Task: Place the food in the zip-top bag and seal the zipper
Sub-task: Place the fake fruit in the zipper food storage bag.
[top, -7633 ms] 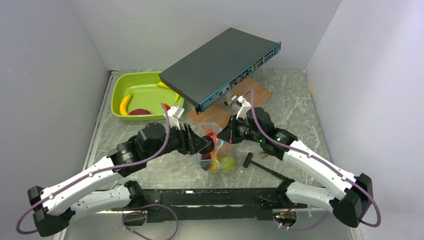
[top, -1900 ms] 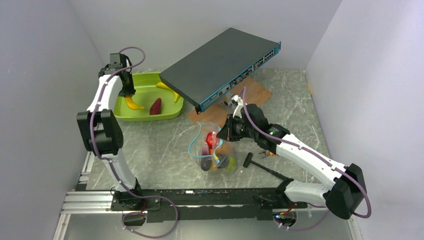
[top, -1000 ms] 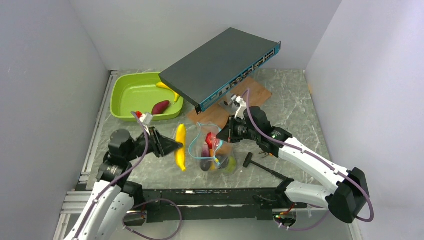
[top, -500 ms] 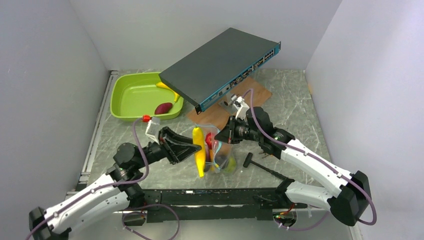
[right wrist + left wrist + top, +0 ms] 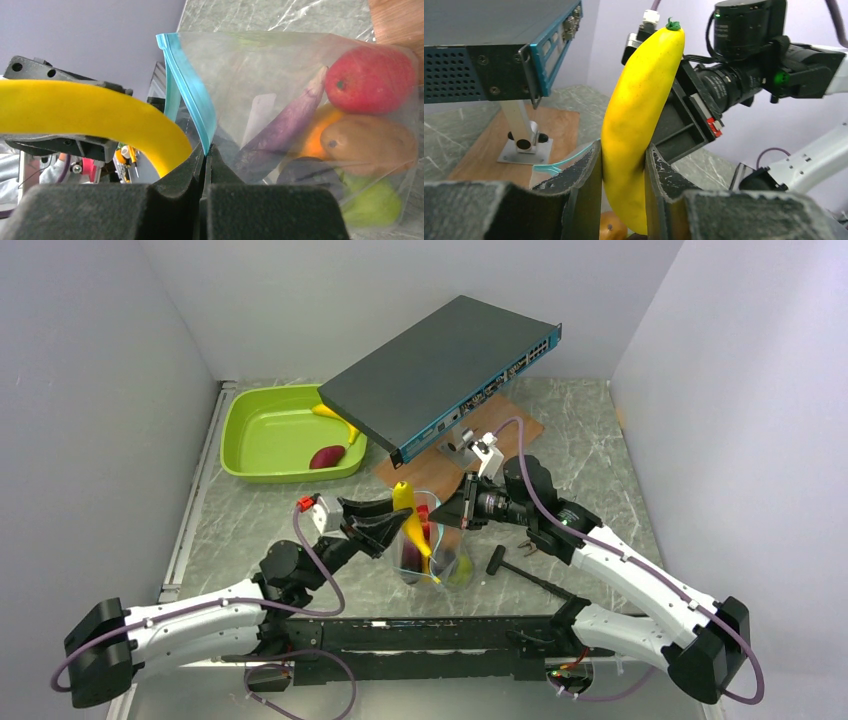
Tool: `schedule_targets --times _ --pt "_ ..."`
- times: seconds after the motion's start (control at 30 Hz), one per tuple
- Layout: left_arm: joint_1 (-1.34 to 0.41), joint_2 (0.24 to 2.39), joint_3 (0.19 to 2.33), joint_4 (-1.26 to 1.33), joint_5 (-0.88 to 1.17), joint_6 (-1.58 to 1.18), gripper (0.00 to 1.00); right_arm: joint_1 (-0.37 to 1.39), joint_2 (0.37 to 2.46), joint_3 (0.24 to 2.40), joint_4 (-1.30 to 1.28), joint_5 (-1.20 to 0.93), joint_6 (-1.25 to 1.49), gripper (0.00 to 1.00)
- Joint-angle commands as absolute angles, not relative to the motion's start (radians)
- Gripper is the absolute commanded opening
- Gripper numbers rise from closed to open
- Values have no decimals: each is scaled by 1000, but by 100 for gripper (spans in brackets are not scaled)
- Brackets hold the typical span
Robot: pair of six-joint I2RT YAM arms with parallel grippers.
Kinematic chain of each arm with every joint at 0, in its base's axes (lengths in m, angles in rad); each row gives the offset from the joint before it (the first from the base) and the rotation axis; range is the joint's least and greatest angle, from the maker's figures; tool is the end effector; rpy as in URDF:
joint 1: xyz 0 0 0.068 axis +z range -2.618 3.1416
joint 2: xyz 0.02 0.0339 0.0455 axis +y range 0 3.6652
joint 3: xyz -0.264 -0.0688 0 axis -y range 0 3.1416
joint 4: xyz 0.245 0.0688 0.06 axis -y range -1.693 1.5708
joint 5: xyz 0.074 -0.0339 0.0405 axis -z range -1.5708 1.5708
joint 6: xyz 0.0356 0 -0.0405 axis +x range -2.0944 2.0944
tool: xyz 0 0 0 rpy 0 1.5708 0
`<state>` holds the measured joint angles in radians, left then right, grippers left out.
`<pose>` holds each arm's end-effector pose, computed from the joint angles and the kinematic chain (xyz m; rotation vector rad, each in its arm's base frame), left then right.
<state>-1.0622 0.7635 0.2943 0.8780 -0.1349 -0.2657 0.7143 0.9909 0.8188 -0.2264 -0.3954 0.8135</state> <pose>0.0895 -0.1507 0.2822 0.3602 1.1824 -1.0886 0.1614 0.1581 0.3100 -0.1825 2.2036 1.3238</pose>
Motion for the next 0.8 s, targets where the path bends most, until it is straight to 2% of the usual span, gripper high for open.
schedule_targets --times 0.0,0.43,0.67,0.7,0.77 --pt "-1080 812 300 1034 -222 -172 0 717 972 821 -168 -430 840 0" --pt "-1082 728 240 932 -135 -219 0 719 963 801 -170 -421 833 0" --pt "-1081 799 299 815 -113 -266 1 717 975 795 -156 -432 838 0" --pt "-1081 805 289 836 -129 -277 6 716 973 795 -157 -432 838 0" --pt "-1081 804 273 859 -178 -305 32 717 968 793 -161 -429 837 0"
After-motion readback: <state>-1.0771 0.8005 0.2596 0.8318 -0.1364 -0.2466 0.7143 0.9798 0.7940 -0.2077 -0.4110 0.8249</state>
